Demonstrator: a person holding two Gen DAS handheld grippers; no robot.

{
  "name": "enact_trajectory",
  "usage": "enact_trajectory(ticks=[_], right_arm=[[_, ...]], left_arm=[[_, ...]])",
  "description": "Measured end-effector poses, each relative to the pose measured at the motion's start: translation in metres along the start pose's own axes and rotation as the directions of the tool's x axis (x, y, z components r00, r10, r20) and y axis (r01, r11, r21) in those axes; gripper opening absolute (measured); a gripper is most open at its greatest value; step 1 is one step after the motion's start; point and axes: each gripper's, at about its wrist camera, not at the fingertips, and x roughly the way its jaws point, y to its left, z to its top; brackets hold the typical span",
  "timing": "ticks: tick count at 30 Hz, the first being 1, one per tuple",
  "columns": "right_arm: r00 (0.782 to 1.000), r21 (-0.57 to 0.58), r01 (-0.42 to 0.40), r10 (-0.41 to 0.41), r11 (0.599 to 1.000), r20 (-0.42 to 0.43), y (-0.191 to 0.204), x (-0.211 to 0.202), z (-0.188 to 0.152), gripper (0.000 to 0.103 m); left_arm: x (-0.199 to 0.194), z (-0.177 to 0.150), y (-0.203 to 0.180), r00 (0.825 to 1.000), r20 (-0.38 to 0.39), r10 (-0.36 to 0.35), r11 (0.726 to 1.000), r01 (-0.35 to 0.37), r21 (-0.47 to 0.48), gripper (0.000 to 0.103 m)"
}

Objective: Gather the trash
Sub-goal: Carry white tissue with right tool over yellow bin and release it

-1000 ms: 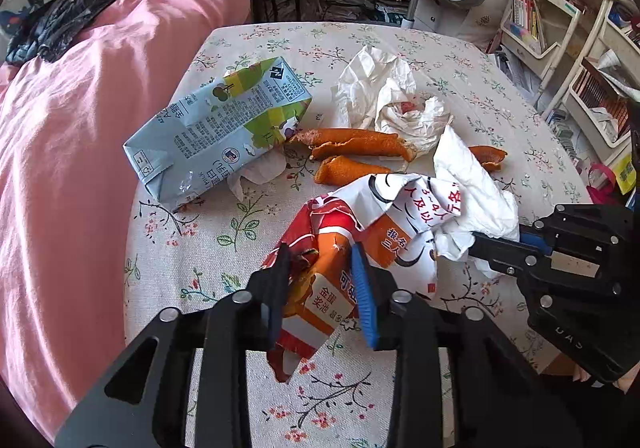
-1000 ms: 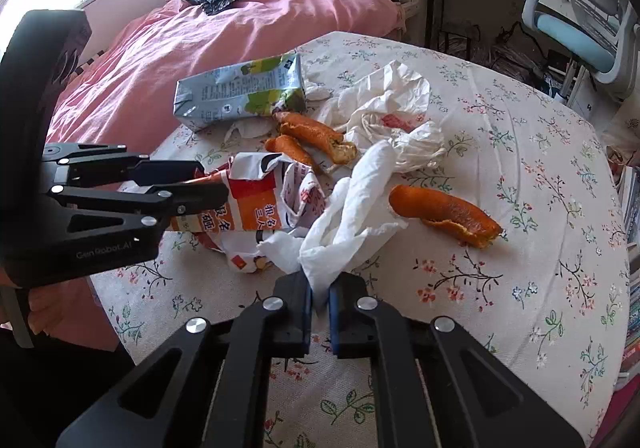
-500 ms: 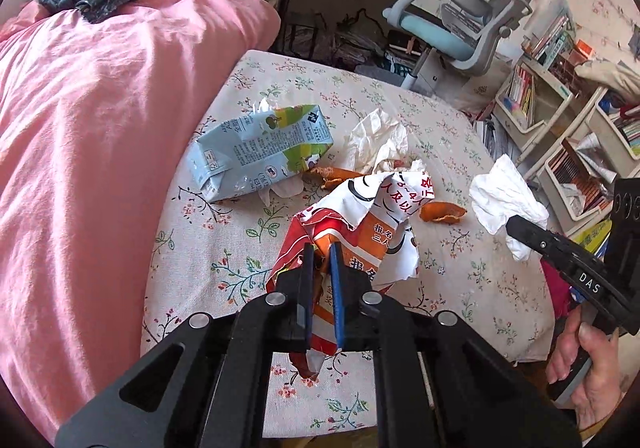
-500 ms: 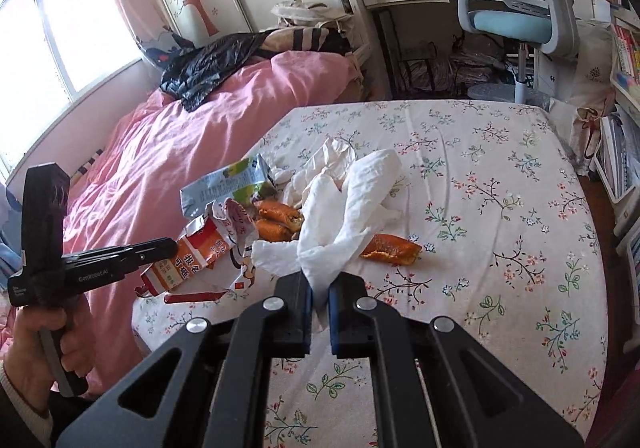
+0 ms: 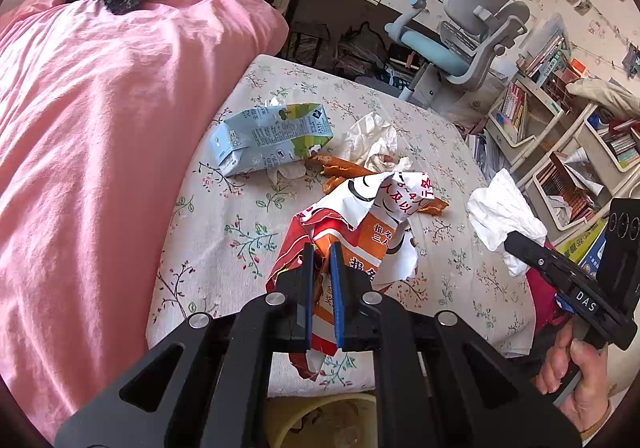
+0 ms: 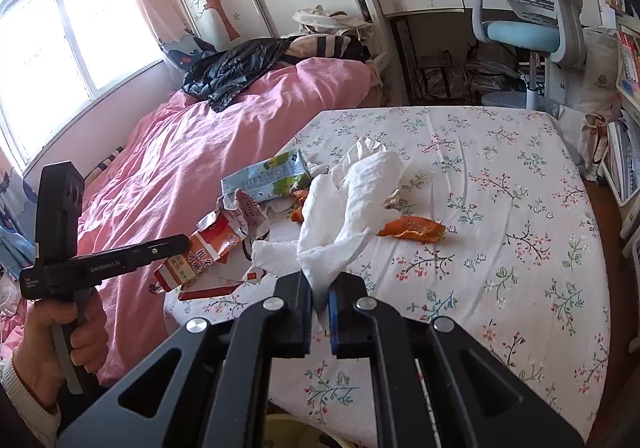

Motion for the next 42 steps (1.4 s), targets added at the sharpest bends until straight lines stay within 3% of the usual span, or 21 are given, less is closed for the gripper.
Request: enact_trajectory(ticks=[19, 27, 35, 42], right_arm=[[0.999, -0.051, -0.022, 0.02, 0.998, -0.039, 0.039, -0.04, -0.07, 0.007], [0.992, -0.055, -0.049, 0.042, 0.997, -0.117, 0.054, -0.037, -0.11, 0.007], [0.96, -0.091, -0.096, 0.069, 0.991, -0.27, 0.072, -0.019, -0.159, 0.007], [0.909, -0.178, -0.148, 0.064, 0.973, -0.411, 0.097, 0.003, -0.192, 0.007]], left_arm=[[-0.035, -0.075, -0.022, 0.999, -0.019, 0.032, 0.998, -0.031, 0.057, 0.008], [-0.041, -0.091, -0.026, 0.999, -0.027, 0.041, 0.996, -0.039, 0.078, 0.008], [-0.041, -0.1, -0.033, 0.998, -0.038, 0.055, 0.992, -0.051, 0.113, 0.008], [-0.04, -0.102, -0.035, 0.997, -0.045, 0.065, 0.991, -0.059, 0.124, 0.008]])
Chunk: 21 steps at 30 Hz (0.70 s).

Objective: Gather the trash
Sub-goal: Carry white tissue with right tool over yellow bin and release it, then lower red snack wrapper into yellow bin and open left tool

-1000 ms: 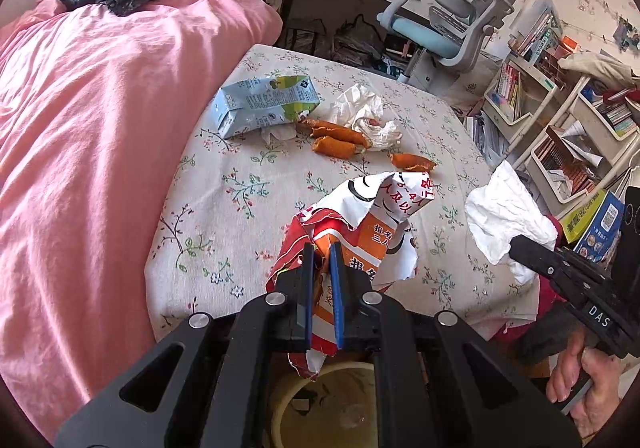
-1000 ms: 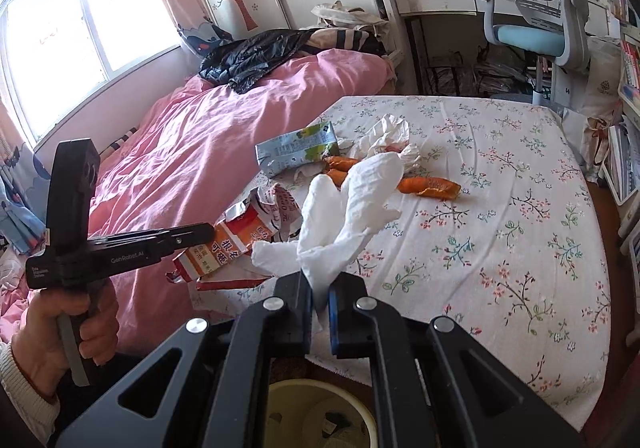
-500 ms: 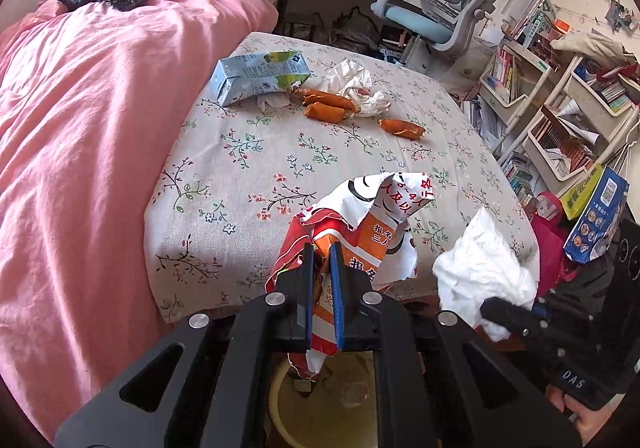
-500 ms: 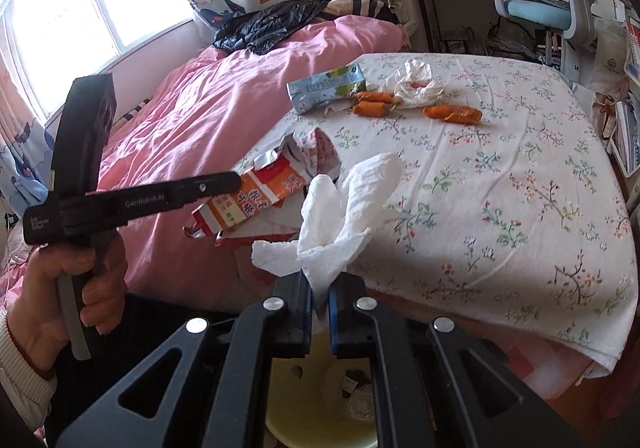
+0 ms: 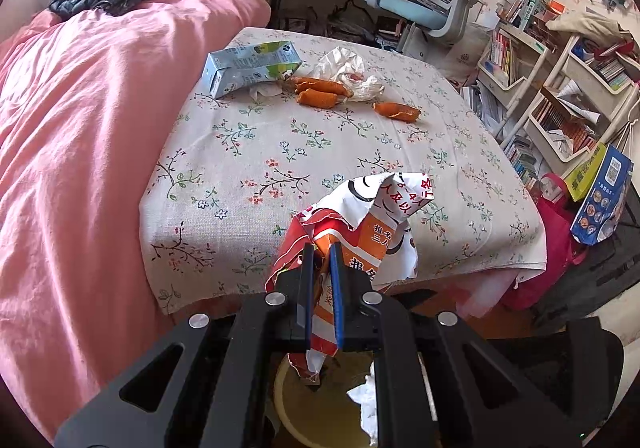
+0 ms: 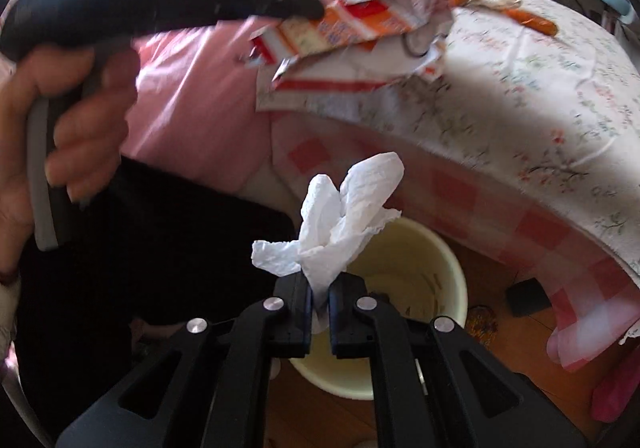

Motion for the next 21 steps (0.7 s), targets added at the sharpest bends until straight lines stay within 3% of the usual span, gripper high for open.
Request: enact_trajectory(ticks=[3, 4, 5, 7, 10, 14, 17, 21], right_arm=[[0.993, -0.036, -0.001, -0.003, 0.999, -0.116, 0.006, 0.023, -0.006, 0.01], [0.99, -0.047, 0.017, -0.023, 0.999, -0.141, 0.007, 0.028, -0.008, 0.018], [0.985, -0.059, 0.037, -0.046, 0.998, -0.164, 0.008, 0.033, -0.01, 0.034], [0.986, -0.06, 0.058, -0.066, 0.997, -0.152, 0.006, 0.032, -0.011, 0.054], [0.992, -0.032, 0.073, -0.076, 0.997, -0.098, -0.001, 0.02, -0.01, 0.056], [0.992, 0.06, 0.106, -0.11, 0.992, 0.056, -0.021, -0.011, -0.003, 0.059], [0.967, 0.144, 0.123, -0.151, 0.982, 0.204, -0.035, -0.044, 0.001, 0.067], [0.925, 0.246, 0.133, -0.209, 0.96, 0.316, -0.053, -0.072, 0.0, 0.068]], left_arm=[[0.001, 0.0, -0.001, 1.0, -0.003, 0.003, 1.0, -0.003, 0.002, 0.008], [0.001, 0.0, -0.001, 1.0, -0.004, 0.003, 1.0, -0.003, 0.003, 0.008], [0.002, 0.0, -0.001, 1.0, -0.005, 0.004, 1.0, -0.004, 0.004, 0.008], [0.002, -0.001, -0.002, 1.0, -0.008, 0.005, 1.0, -0.005, 0.008, 0.008], [0.004, -0.003, -0.003, 1.0, -0.013, 0.009, 1.0, -0.009, 0.015, 0.008], [0.007, -0.007, -0.007, 0.999, -0.033, 0.017, 0.999, -0.016, 0.03, 0.008], [0.011, -0.016, -0.016, 0.997, -0.064, 0.03, 0.997, -0.026, 0.067, 0.008], [0.021, -0.036, -0.03, 0.99, -0.131, 0.058, 0.99, -0.041, 0.135, 0.008]])
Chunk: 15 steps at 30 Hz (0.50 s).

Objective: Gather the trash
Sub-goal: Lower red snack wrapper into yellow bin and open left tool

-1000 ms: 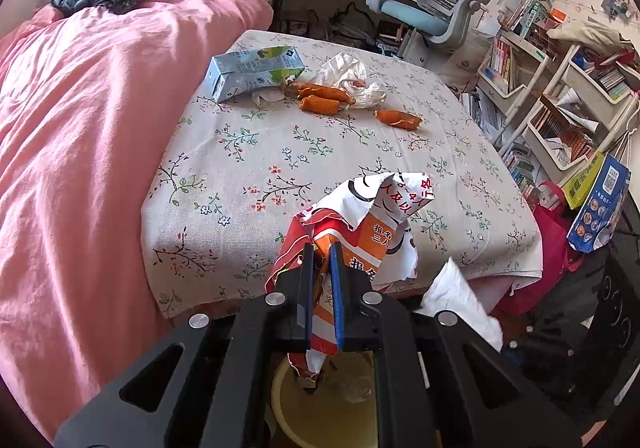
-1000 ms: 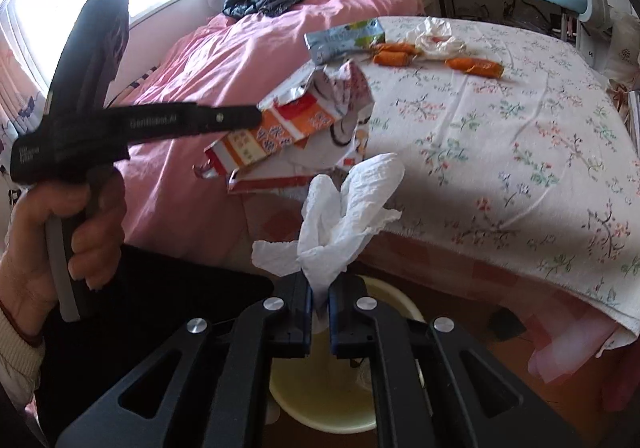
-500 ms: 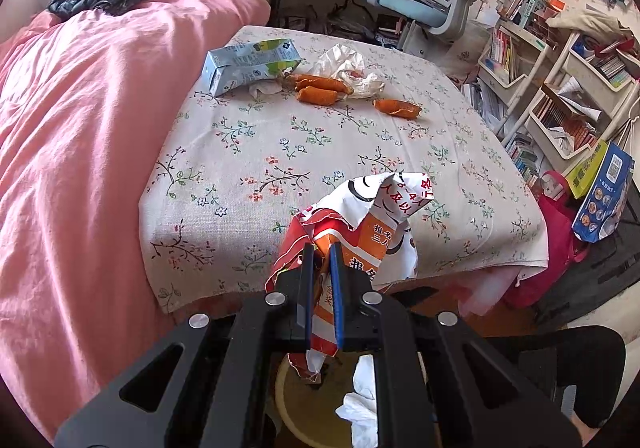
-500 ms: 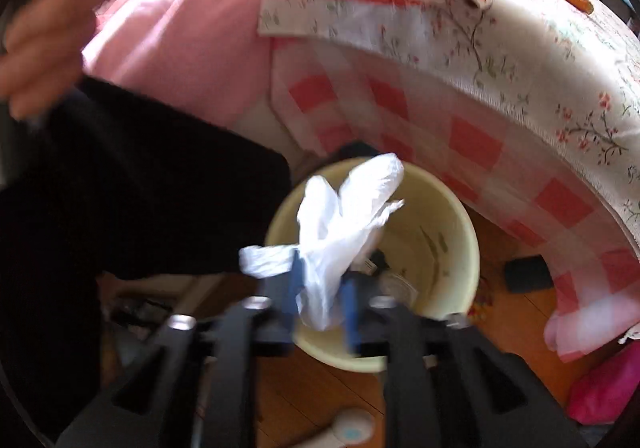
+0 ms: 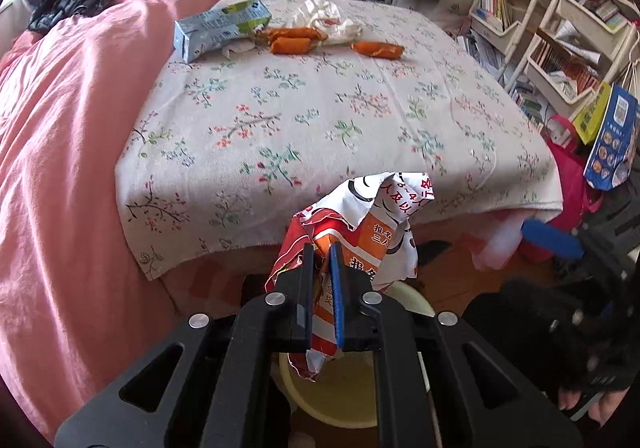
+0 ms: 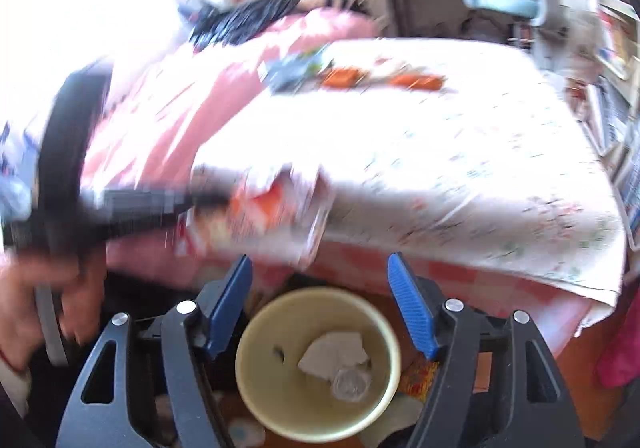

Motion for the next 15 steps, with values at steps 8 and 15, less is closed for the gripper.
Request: enact_trajectory(ticks=[8, 15], right_arm=[[0.998, 0.083, 0.024, -0.028, 0.996, 0.048, -0.014, -0.007, 0.012, 0.071], [0.998, 0.073, 0.036, -0.04, 0.997, 0.044, -0.014, -0.007, 0.011, 0.074]], left_arm=[[0.029, -0.04, -0.05, 0.983, -0.171, 0.063, 0.968, -0.019, 0.249, 0.013], [0.013, -0.034, -0.044, 0.992, -0.061, 0.108, 0.974, -0.094, 0.207, 0.056]])
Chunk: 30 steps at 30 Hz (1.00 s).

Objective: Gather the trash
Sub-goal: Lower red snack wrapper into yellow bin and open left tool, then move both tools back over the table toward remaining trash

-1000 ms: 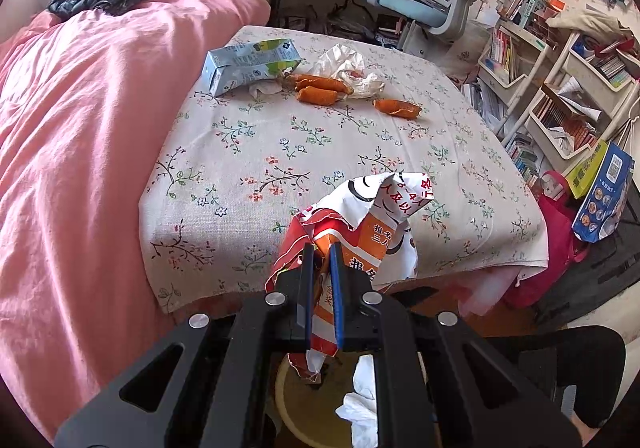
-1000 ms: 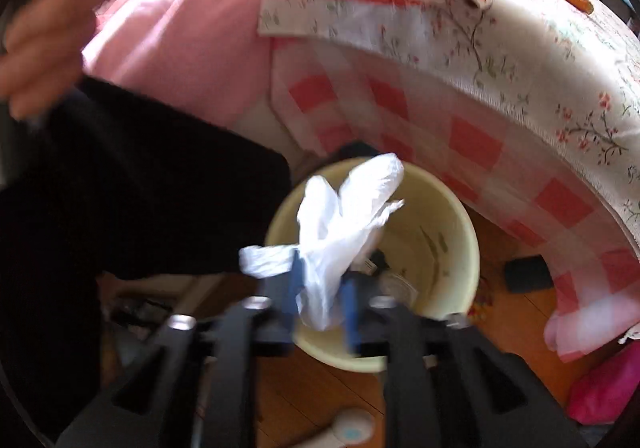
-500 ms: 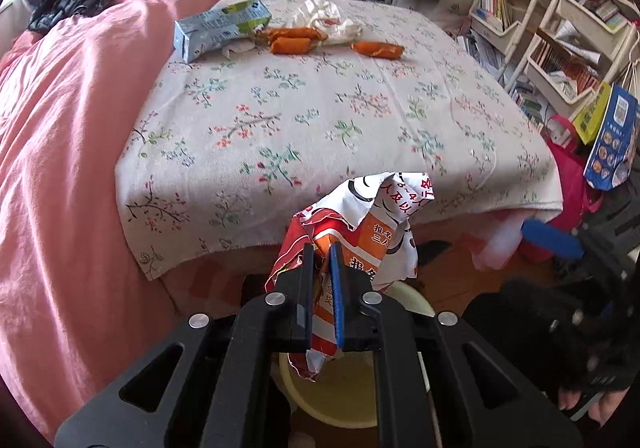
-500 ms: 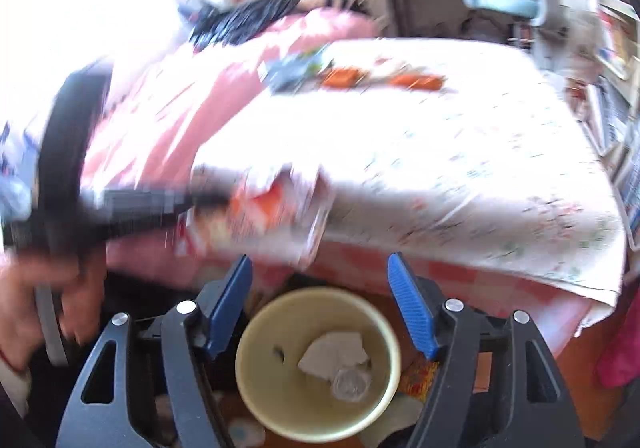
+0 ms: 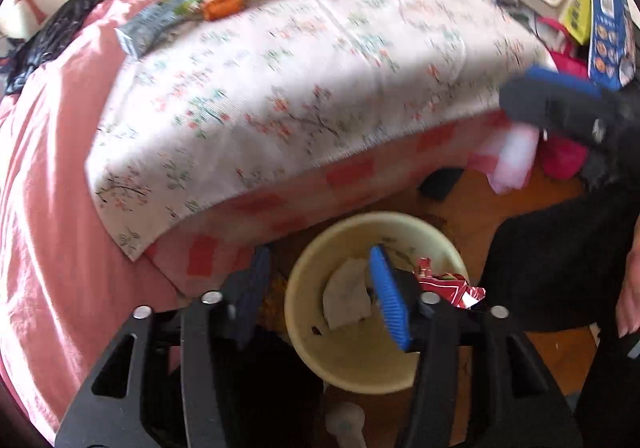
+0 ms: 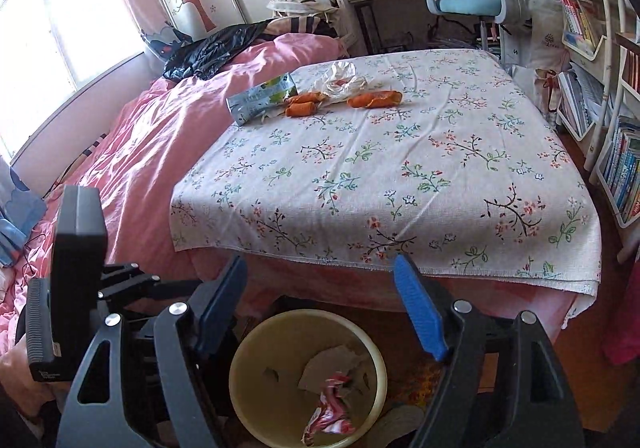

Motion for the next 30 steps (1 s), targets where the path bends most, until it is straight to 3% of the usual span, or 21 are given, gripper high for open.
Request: enact_trajectory(ticks=[7, 14, 30], right_arm=[[1.0, -0.02, 0.008, -0.008, 1.0, -0.02, 0.004, 0.006, -0.003, 0.074], [0.999, -0.041, 0.012, -0.014, 0.999, -0.034, 0.007, 0.009, -0.006, 0.076], [0.999, -0.054, 0.022, -0.024, 0.998, -0.035, 0.011, 0.011, -0.006, 0.077]], left_arm=[[-0.023, 0.01, 0.025, 0.985, 0.144, 0.097, 0.986, -0.076, -0.146, 0.08], [-0.033, 0.013, 0.05, 0.976, 0.183, 0.118, 0.964, -0.069, -0.256, 0.084], [-0.038, 0.013, 0.058, 0.966, 0.213, 0.145, 0.951, -0.077, -0.299, 0.086]])
